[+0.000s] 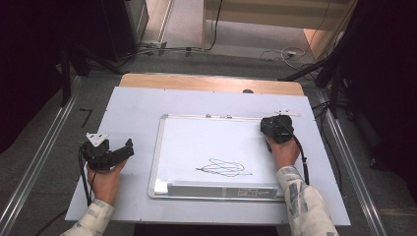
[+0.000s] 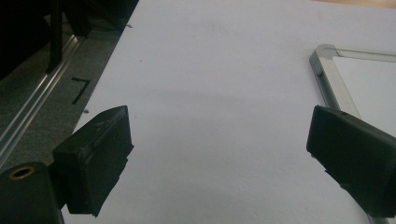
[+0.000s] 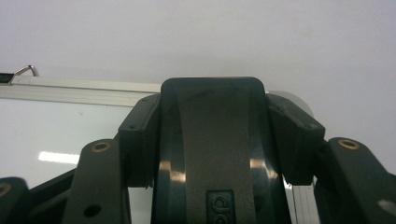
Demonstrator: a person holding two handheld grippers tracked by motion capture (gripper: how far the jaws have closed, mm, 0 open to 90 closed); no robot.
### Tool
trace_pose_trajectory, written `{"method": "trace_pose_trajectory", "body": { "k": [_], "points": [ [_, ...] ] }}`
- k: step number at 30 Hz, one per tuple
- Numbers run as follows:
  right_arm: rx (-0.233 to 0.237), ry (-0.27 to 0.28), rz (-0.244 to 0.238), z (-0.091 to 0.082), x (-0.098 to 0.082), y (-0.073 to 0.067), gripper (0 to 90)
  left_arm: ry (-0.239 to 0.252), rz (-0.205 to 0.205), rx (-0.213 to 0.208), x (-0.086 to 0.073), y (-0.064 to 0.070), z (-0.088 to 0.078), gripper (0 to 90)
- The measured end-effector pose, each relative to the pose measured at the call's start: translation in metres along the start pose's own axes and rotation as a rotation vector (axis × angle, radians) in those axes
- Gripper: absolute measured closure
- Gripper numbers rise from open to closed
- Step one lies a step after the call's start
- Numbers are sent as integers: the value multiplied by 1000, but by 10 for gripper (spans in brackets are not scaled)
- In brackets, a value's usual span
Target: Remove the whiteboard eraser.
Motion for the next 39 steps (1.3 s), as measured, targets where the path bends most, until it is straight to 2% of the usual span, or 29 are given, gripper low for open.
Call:
{"method": "trace_pose_trajectory", "body": {
  "k": [13,15,16,21,28,31,39],
  "points": [
    [44,-10,-21,-14,-10,-4,389,-5,-2,5,-1,-1,0,73],
    [55,1,-26,-18,-9,-6,389,-3,-4,4,0,-1,0,73],
    [60,-14,-34,-19,-11,-6,389,-3,-4,5,-1,-1,0,73],
    [71,-20,-36,-21,-14,-8,389,-3,-5,4,-1,0,0,73],
    [100,-36,-86,-28,-23,-22,389,-4,-5,4,-1,0,0,73],
    [105,-41,-100,-29,-25,-25,389,-4,-5,3,-1,0,0,73],
    [102,-43,-98,-31,-26,-26,391,-2,-9,3,0,0,0,73]
  ]
}}
Point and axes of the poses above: each handheld gripper's, and its own axes: z roughly forward along the jaws, x roughly out of its top, y roughly to its right, the point moved 9 cm from there along z, roughly forward along the jaws, and after that the axes turned 1 degree about z, right-handed, at the moved point
